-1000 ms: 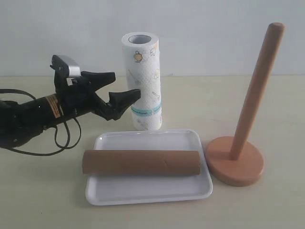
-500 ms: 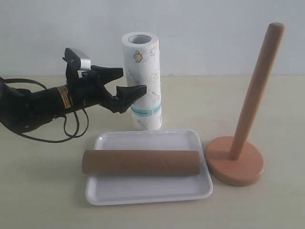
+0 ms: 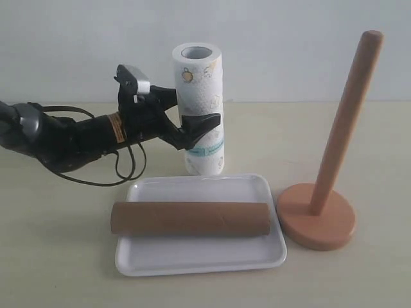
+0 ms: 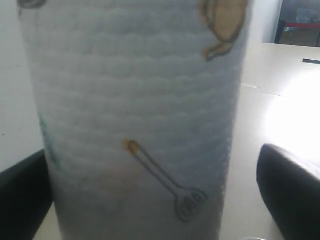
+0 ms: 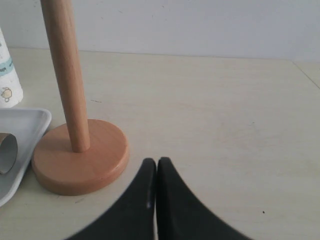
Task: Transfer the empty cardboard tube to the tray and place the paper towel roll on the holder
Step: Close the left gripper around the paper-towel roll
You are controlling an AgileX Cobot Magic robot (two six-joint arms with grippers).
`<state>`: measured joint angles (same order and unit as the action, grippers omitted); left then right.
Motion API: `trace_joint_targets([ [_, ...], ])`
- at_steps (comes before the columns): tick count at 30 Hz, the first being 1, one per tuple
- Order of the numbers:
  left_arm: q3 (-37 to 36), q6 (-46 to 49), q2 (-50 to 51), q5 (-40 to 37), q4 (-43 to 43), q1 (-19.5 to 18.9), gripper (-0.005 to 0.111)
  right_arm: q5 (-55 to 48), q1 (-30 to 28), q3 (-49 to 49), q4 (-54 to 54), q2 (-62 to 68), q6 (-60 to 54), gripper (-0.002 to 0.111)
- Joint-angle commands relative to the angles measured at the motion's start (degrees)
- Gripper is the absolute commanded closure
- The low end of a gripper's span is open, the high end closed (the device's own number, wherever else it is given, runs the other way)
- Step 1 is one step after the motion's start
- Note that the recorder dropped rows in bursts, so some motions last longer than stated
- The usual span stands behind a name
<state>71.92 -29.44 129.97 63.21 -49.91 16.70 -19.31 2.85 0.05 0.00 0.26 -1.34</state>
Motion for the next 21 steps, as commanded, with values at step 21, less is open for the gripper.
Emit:
trace_joint_targets([
  [21, 8.15, -11.37, 4.56, 0.17, 1.86, 0.63, 0.006, 0.18, 0.14, -0.05, -0.31, -0.26, -0.08, 0.108],
])
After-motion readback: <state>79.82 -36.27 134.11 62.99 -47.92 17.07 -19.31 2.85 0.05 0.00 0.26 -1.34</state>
